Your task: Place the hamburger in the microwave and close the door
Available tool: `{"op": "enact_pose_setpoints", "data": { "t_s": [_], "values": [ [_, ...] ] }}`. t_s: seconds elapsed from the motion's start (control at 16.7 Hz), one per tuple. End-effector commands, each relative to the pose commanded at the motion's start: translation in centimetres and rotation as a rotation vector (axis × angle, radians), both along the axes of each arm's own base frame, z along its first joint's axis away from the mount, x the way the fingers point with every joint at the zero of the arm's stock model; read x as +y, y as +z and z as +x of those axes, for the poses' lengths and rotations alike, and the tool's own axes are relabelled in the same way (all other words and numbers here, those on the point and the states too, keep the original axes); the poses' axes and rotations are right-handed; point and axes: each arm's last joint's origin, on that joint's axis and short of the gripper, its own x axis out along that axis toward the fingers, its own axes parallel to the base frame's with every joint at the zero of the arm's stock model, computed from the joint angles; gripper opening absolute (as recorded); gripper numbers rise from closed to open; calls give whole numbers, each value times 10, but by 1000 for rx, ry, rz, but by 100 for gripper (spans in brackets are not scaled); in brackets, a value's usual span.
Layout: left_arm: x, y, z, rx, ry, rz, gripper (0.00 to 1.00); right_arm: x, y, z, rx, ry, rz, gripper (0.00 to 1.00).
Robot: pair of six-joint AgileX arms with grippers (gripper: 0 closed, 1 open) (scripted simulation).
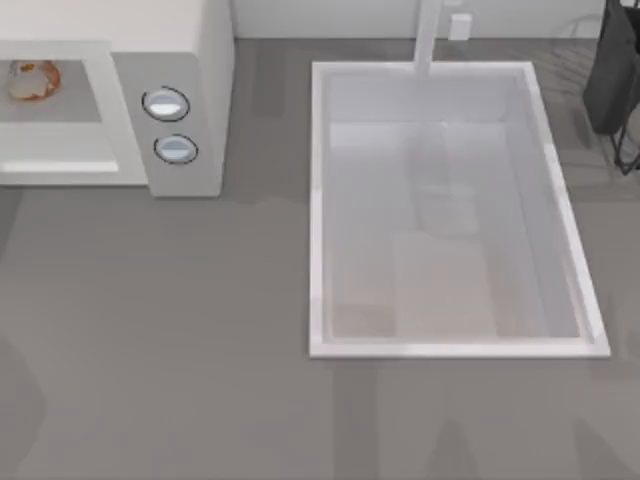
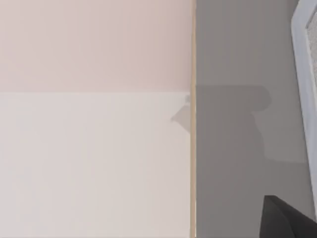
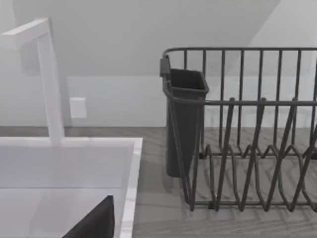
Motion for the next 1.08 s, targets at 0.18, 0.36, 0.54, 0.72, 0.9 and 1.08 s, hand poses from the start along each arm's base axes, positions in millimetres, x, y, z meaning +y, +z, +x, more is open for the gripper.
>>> {"op": "enact_pose_setpoints", "data": {
  "t_s": [0.18, 0.36, 0.54, 0.72, 0.9, 1.08],
  "values": [
    [30, -16, 7, 19, -25, -54, 0, 0, 0, 0, 0, 0, 0, 100],
    [39, -22, 12, 26, -40, -71, 0, 0, 0, 0, 0, 0, 0, 100],
    [39, -22, 12, 26, -40, -71, 0, 0, 0, 0, 0, 0, 0, 100],
    [38, -26, 13, 27, -42, -69, 0, 0, 0, 0, 0, 0, 0, 100],
    [41, -49, 14, 27, -42, -70, 0, 0, 0, 0, 0, 0, 0, 100],
    [42, -81, 14, 26, -41, -70, 0, 0, 0, 0, 0, 0, 0, 100]
  ]
}}
